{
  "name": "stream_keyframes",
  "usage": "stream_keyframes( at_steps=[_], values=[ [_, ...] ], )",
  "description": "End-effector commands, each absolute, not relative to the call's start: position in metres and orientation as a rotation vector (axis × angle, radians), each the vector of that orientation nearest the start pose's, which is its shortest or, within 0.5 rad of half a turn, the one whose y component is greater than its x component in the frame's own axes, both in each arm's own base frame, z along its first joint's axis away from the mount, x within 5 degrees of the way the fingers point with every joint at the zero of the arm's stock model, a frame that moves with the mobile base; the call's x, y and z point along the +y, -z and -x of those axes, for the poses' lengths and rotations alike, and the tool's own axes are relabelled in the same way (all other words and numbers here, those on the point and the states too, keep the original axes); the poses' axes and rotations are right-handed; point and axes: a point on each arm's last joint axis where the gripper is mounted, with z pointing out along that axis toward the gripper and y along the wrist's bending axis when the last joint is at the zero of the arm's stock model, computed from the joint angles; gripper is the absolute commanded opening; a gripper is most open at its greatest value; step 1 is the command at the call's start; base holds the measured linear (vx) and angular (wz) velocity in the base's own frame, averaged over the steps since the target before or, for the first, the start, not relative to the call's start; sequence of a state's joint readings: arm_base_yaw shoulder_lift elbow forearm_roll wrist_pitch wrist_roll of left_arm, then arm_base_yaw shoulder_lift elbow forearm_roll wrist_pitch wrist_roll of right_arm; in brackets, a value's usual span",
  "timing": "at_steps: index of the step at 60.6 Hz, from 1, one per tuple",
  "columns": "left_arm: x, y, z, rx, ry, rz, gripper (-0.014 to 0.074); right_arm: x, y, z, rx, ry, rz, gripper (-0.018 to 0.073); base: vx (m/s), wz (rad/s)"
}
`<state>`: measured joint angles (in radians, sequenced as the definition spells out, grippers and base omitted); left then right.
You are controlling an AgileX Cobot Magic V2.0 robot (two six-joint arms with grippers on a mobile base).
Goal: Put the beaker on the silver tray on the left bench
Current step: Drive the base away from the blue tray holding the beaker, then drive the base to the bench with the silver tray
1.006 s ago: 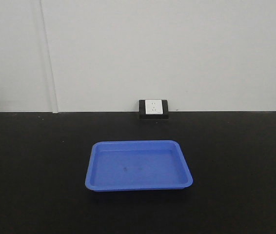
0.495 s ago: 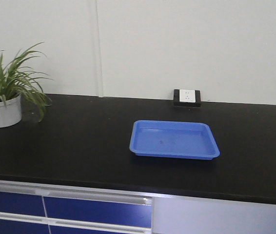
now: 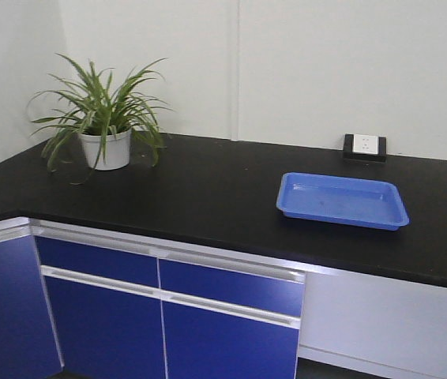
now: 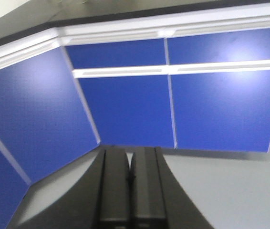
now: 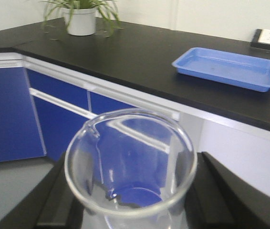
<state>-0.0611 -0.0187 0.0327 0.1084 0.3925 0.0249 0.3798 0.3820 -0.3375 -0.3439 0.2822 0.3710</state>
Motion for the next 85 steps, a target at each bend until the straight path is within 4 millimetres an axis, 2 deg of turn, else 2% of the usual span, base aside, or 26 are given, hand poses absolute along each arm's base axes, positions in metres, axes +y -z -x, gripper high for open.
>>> stream_keyframes(
  at_steps=[1,44,85],
  values=[
    [-0.0006,-0.1690,-0.0539,1.812,-0.071,-0.149,0.0001,0.0276,-0.2936,-0.0874,1.681,-0.233,0.252,-0.0011,-0.35,0.38],
    [-0.0006,-0.1690,-0.0539,1.812,-0.071,-0.149,0.0001,0.0276,-0.2937,-0.0874,1.680,-0.234,0.252,-0.0011,-0.28,0.54],
    [-0.0006,-0.1690,-0.0539,1.812,-0.071,-0.149,0.0001,0.0276,-0.2937,-0.0874,1.680,-0.234,0.252,-0.0011,-0.13,0.52]
  ],
)
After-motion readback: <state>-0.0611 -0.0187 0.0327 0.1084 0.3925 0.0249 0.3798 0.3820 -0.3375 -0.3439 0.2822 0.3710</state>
